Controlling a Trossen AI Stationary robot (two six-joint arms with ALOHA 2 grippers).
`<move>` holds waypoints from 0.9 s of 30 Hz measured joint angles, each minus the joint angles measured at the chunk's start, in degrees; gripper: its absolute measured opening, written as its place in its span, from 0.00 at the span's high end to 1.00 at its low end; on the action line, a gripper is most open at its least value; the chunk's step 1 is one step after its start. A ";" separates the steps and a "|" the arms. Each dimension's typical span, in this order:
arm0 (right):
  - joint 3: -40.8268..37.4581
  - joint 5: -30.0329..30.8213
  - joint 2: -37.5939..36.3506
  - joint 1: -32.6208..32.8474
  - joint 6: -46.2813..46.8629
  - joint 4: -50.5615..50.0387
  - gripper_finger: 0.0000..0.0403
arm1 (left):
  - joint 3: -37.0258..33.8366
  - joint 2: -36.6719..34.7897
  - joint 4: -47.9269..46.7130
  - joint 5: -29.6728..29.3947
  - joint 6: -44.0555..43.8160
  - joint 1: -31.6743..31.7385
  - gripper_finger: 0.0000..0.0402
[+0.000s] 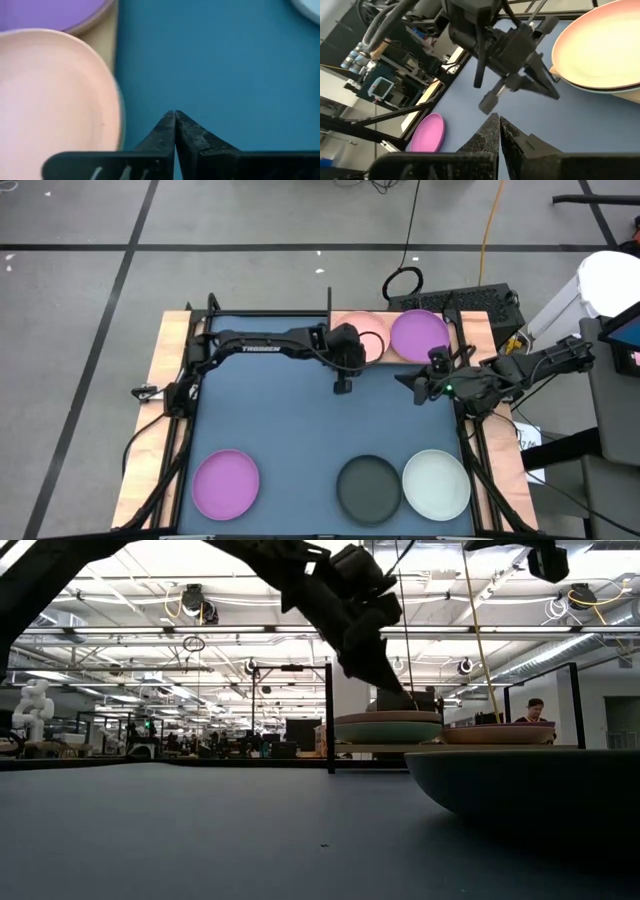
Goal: Place and stack plates onto a shelf
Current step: Stack the orange plate on top of the black plate on the shelf
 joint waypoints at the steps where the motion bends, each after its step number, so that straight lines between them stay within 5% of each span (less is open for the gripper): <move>1: 0.00 0.00 -0.07 0.15 0.00 0.27 1.00 | -0.44 -0.03 0.64 -0.52 0.35 0.10 0.99; 21: 0.00 0.04 -0.10 0.39 -0.02 2.05 1.00 | -10.70 -0.07 13.80 -17.90 16.38 -3.05 0.99; 27: 0.00 0.07 -0.10 0.38 -0.02 2.72 1.00 | -10.70 -0.07 15.21 -18.33 16.57 -2.39 0.99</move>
